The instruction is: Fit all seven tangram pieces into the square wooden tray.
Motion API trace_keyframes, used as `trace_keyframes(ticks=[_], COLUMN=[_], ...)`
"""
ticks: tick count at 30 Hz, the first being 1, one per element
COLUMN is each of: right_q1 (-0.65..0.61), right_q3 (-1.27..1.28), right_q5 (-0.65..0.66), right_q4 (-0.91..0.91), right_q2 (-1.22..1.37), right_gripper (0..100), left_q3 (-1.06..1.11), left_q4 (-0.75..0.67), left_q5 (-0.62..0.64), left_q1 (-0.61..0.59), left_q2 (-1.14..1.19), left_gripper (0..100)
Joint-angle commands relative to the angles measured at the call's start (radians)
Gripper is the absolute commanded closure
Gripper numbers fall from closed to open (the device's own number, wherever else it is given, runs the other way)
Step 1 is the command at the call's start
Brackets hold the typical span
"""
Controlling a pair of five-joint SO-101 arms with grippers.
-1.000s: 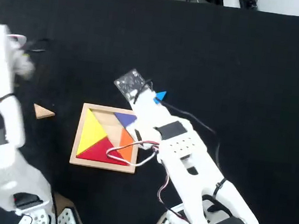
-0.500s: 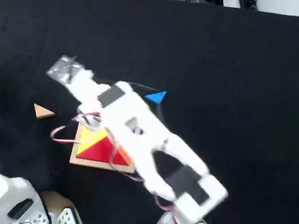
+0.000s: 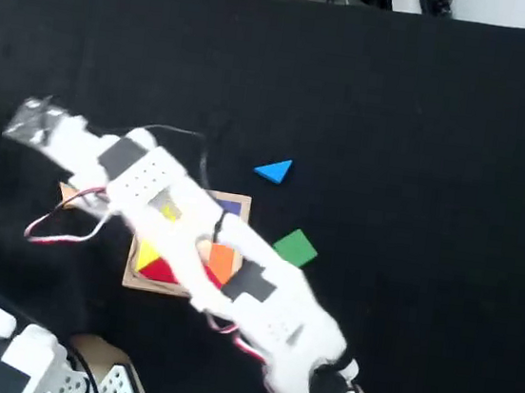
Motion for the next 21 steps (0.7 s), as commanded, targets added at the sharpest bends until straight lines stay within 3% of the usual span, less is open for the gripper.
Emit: trace_keyframes(ticks=[1, 12, 21], right_q1=[-0.063, -0.104, -0.087], right_q3=[-0.205, -0.667, -0.862], right_q5=[0.009, 0.011, 0.009], right_q4=[0.018, 0.083, 0.195], right_q2=[0.071, 0.449, 0.596], right_gripper=[74.0, 74.0, 74.0], left_q3=[0.038, 0.064, 0.061], left_q4=[-0.015, -0.020, -0.020], left_q5=[-0.002, -0.003, -0.003], left_q1=[-0.045, -0.051, -0.050], left_q2=[-0.055, -0.077, -0.072], left_gripper=[88, 88, 88])
